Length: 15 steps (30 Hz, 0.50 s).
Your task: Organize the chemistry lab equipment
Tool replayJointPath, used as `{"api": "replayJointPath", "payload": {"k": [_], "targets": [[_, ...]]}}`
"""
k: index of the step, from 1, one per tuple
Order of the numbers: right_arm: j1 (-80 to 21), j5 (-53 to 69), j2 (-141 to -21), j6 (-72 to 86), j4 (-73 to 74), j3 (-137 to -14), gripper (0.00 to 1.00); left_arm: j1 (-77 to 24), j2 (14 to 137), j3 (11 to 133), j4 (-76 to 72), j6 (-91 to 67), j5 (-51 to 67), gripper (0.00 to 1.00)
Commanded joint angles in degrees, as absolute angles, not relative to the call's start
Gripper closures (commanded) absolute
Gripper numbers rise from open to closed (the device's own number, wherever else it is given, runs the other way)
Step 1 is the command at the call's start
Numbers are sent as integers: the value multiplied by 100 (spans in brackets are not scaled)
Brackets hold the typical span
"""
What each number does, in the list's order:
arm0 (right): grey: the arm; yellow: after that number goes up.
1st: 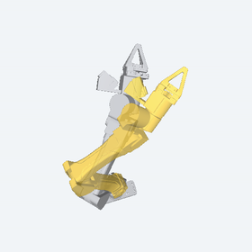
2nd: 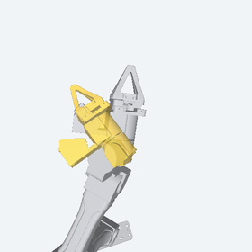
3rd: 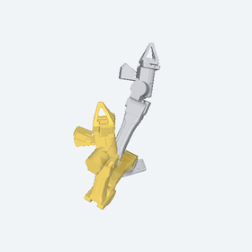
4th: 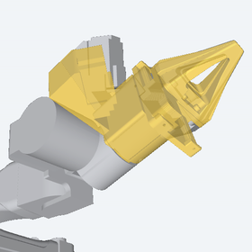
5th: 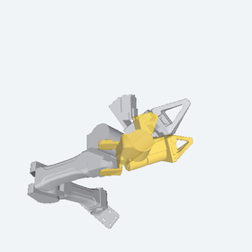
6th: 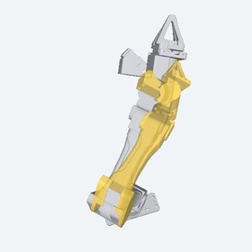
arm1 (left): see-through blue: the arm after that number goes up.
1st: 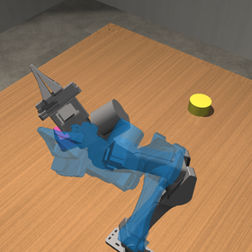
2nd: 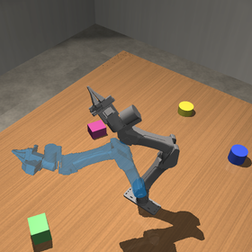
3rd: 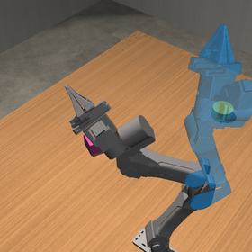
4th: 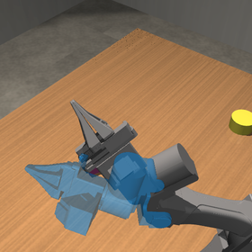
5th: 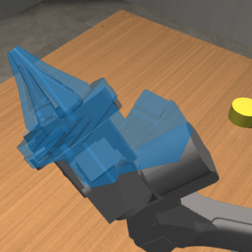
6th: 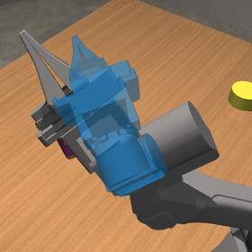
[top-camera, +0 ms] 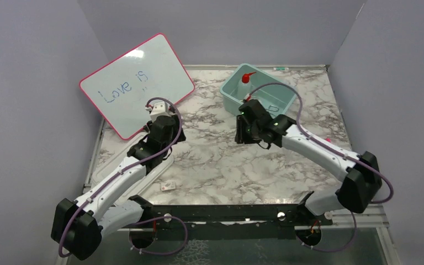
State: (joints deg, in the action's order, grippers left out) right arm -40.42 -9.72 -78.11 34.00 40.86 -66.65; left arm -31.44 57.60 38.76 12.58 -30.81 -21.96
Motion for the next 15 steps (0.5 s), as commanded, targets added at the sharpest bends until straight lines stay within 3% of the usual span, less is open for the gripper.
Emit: {"api": "replayJointPath", "payload": {"k": [1, 7, 15], "targets": [[-4668, -731, -8755, 3151, 2750, -6898, 56, -2926, 5481, 4428, 2039, -3568, -3205, 35], [-5377, 93, -10407, 2621, 1924, -7845, 51, -2900, 5041, 5140, 2117, -3043, -4249, 35], [-5928, 551, -12344, 2268, 1999, -9819, 45, -2900, 4888, 5815, 2139, -2322, -4212, 33]]}}
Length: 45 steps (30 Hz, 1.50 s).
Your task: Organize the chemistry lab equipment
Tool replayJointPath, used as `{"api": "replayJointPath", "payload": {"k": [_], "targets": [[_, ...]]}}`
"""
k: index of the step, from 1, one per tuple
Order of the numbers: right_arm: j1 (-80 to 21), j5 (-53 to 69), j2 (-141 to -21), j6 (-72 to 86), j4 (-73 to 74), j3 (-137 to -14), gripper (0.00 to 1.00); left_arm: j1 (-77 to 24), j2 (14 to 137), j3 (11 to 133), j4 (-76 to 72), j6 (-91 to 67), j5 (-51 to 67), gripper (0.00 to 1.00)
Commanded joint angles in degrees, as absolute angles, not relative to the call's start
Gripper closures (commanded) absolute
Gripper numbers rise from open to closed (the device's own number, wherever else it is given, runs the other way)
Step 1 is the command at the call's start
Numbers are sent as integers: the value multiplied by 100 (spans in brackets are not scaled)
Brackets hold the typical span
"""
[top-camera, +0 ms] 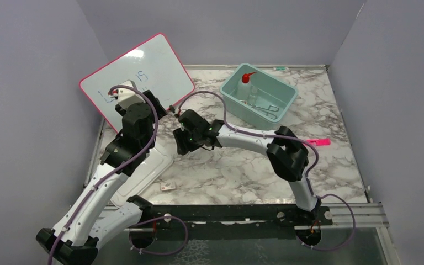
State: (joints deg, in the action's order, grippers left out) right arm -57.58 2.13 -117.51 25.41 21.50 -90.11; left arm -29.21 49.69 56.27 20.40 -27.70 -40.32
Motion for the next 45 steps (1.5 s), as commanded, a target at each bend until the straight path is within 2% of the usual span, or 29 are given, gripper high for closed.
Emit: {"api": "replayJointPath", "payload": {"k": [1, 5, 11, 18, 23, 33, 36, 41, 45], "targets": [[-5958, 519, -12523, 2294, 2026, -10014, 44, -2900, 4865, 5818, 2144, -2327, -4135, 33], [-6052, 527, -13093, 2338, 1889, -10586, 44, -2900, 4830, 5818, 2246, -2373, -3937, 33], [-6155, 295, -13877, 2321, 2445, -11616, 47, -2900, 4860, 5840, 2353, -2358, -3877, 32], [-6227, 22, -13973, 2194, 2602, -11575, 56, -2901, 4861, 5750, 2355, -2294, -3853, 32], [-6272, -58, -14018, 1869, 2889, -11641, 58, -2900, 4909, 5757, 2347, -2145, -3883, 32], [-6293, 54, -13794, 1634, 3175, -11231, 57, -2900, 4863, 5579, 2303, -2172, -3834, 31], [-6288, -464, -13754, 1947, 3331, -11140, 62, -2900, 4865, 5560, 2294, -2114, -3692, 31], [-6276, -1190, -13505, 2585, 3628, -10587, 75, -2900, 4851, 5492, 2294, -2115, -3598, 31], [-6218, -1527, -12899, 3004, 3528, -9724, 78, -2900, 4832, 5379, 2290, -2214, -3549, 31]]}}
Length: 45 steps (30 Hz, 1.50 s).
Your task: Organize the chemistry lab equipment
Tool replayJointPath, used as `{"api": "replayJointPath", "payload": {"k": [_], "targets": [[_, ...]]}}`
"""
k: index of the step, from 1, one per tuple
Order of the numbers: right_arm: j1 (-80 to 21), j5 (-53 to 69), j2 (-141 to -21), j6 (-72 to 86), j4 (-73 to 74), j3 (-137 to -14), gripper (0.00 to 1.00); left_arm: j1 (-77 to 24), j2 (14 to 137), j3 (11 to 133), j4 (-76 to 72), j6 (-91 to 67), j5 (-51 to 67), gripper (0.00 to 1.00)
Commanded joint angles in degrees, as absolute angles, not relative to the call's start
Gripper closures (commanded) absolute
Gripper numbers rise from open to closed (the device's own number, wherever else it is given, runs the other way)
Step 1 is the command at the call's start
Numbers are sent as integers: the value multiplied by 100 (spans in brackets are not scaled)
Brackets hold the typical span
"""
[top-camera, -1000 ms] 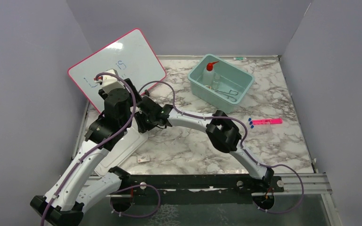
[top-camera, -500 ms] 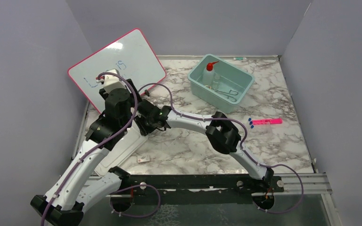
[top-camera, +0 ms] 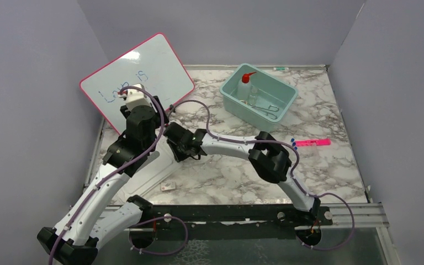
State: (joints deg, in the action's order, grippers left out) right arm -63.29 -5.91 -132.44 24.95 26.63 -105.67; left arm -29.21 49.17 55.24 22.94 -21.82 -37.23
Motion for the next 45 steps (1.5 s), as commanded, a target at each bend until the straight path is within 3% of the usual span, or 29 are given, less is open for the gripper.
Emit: {"api": "replayJointPath", "payload": {"k": [1, 14, 17, 23, 27, 45], "targets": [[-6176, -1570, -12749, 3139, 3515, -9528, 79, -2900, 4837, 5353, 2281, -2243, -3536, 31], [-5642, -2009, -11393, 3957, 3701, -7936, 82, -2901, 4996, 5044, 2253, -2476, -3096, 30], [-5562, -1924, -11164, 3730, 3597, -7776, 78, -2900, 5000, 4970, 2249, -2551, -3044, 29], [-5515, -1782, -11278, 3115, 3594, -8589, 60, -2893, 5026, 4757, 2249, -2587, -3017, 27], [-5402, -1773, -11531, 3084, 3630, -9074, 59, -2807, 5068, 4501, 2430, -2888, -2966, 23], [-4577, -1547, -13135, 2491, 3302, -10685, 57, -2316, 5390, 4082, 2358, -3452, -2022, 24]]}}
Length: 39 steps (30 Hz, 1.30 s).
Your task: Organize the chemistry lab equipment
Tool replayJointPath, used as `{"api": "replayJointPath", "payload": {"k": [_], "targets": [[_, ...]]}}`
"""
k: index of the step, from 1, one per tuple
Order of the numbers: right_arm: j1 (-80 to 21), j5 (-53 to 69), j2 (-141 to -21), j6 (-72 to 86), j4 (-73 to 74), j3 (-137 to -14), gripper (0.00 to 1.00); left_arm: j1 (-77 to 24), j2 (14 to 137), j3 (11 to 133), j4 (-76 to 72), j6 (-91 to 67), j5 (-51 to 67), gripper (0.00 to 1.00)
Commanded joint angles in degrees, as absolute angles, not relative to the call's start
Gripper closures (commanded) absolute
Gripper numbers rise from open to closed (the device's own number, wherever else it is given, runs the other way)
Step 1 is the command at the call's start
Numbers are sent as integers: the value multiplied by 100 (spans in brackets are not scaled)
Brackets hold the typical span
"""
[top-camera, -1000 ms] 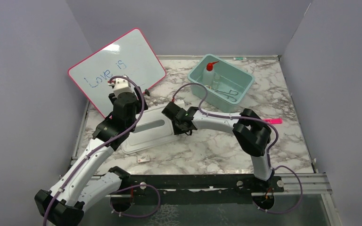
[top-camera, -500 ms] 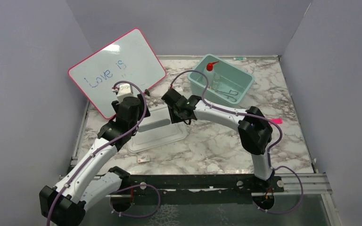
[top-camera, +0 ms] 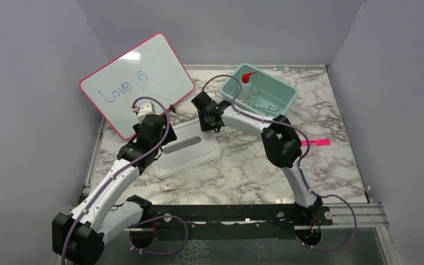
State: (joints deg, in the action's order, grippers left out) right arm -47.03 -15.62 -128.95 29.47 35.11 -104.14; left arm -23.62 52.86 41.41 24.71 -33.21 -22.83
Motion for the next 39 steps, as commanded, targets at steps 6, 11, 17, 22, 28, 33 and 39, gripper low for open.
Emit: {"api": "replayJointPath", "payload": {"k": [6, 11, 17, 22, 28, 33, 39], "targets": [[-4324, -1133, -13364, 2035, 3176, -10930, 52, -2271, 5731, 4090, 2206, -3373, -1937, 23], [-4253, -1007, -13027, 2066, 3557, -10861, 52, -2149, 6156, 4235, 2082, -3189, -1823, 23], [-4299, -852, -11794, 2777, 3581, -9636, 52, -2058, 6393, 4204, 1756, -3256, -1650, 23], [-4431, -1172, -11256, 3680, 3918, -8801, 53, -2048, 6438, 4167, 1461, -3180, -1484, 23], [-4542, -1070, -11407, 3679, 3989, -8650, 56, -2048, 6427, 4094, 1198, -2990, -1067, 25], [-4579, -1159, -11681, 3666, 4199, -8858, 58, -2048, 6269, 3982, 1043, -2880, -880, 26], [-4579, -1067, -11802, 3642, 4181, -8742, 61, -2048, 6131, 3935, 1001, -2877, -888, 26]]}}
